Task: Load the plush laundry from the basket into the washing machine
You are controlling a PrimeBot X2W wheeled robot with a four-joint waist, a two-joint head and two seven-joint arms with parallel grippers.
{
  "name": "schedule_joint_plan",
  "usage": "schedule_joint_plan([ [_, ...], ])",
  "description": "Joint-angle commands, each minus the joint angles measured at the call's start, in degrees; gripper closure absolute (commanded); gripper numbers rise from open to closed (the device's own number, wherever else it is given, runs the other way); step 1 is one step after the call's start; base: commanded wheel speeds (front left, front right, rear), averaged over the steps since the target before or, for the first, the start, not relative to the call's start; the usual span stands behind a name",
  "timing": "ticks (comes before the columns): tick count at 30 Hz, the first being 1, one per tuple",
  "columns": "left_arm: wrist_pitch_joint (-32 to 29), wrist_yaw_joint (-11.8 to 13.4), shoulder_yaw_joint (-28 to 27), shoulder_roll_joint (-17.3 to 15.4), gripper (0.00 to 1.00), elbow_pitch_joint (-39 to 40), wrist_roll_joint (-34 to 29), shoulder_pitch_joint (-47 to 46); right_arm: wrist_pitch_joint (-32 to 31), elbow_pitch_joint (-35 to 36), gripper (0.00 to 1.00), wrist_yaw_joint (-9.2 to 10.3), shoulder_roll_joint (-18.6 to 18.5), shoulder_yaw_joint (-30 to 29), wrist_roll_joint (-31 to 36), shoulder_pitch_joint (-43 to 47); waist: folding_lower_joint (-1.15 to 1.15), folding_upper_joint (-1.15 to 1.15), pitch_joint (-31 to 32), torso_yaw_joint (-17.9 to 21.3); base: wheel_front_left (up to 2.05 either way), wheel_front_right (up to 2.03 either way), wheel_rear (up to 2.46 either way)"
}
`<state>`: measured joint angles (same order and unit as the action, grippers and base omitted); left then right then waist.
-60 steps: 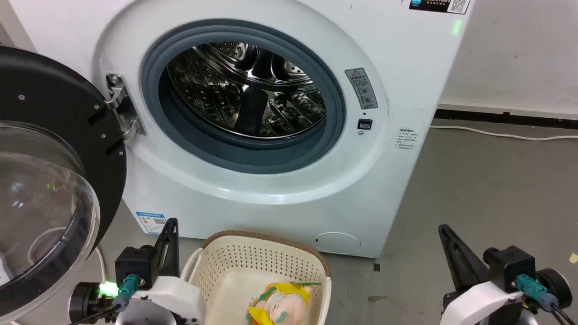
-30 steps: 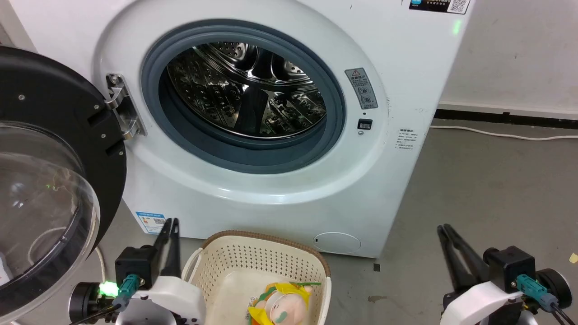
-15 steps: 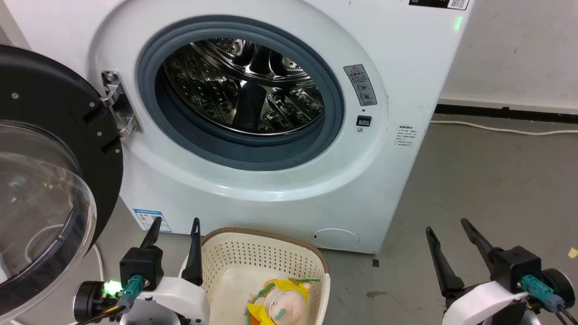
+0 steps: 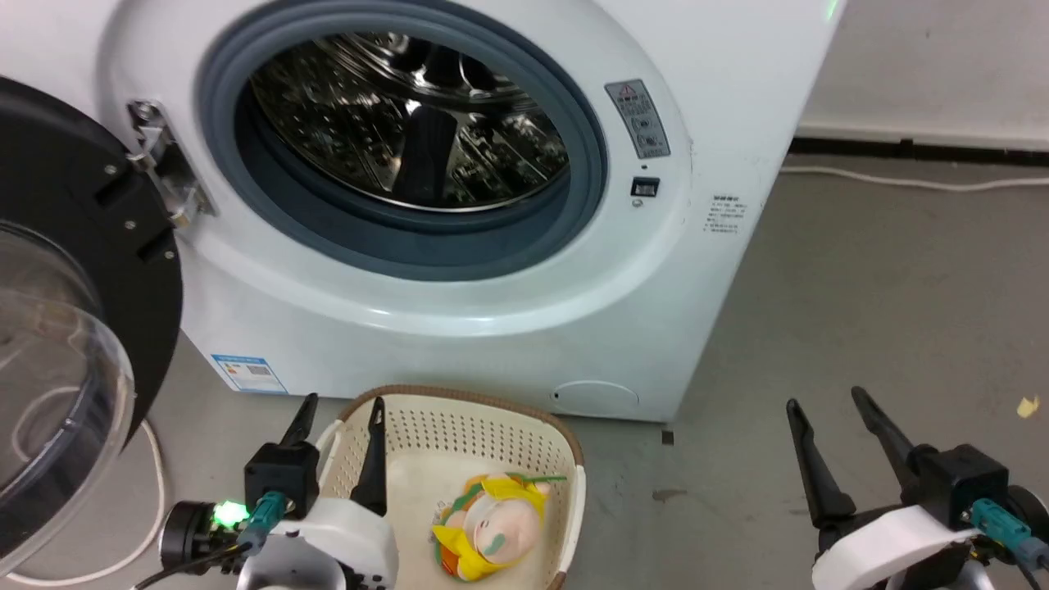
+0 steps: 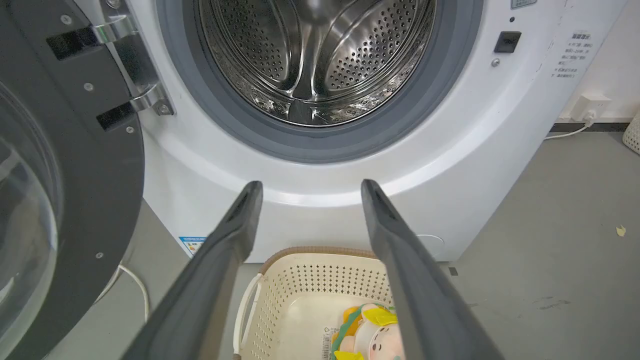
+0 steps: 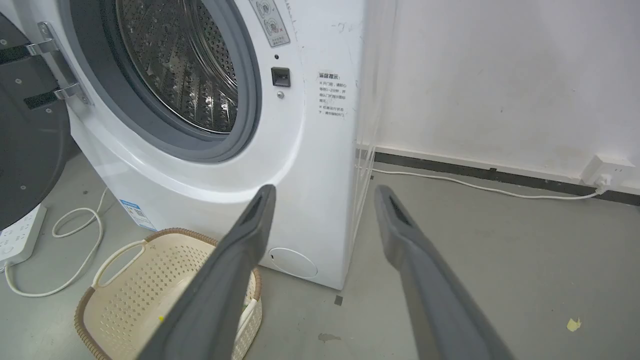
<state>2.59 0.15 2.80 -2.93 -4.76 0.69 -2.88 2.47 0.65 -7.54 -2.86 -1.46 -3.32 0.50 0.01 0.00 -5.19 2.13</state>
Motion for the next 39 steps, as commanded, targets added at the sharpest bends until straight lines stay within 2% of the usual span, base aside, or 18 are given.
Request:
schedule_joint_plan([
  [1,0.4,-0.4,0.4,-0.2,0.00,-1.1,0.3,-1.4,0.7,0.4,0.00,0.01,0.0,-0.2,-0.6,-1.5,0.00,0.00,-1.0,0.6,0.00,0.00,0.00],
  [39,-1.3,-3.8,9.9,-4.0,0.00,-31.3,2.5,-18.9,5.2,2.4,0.00,0.03,0.0,0.9,-9.6,-6.4,0.00,0.00,-18.3,10.3,0.00,0.00,0.00],
])
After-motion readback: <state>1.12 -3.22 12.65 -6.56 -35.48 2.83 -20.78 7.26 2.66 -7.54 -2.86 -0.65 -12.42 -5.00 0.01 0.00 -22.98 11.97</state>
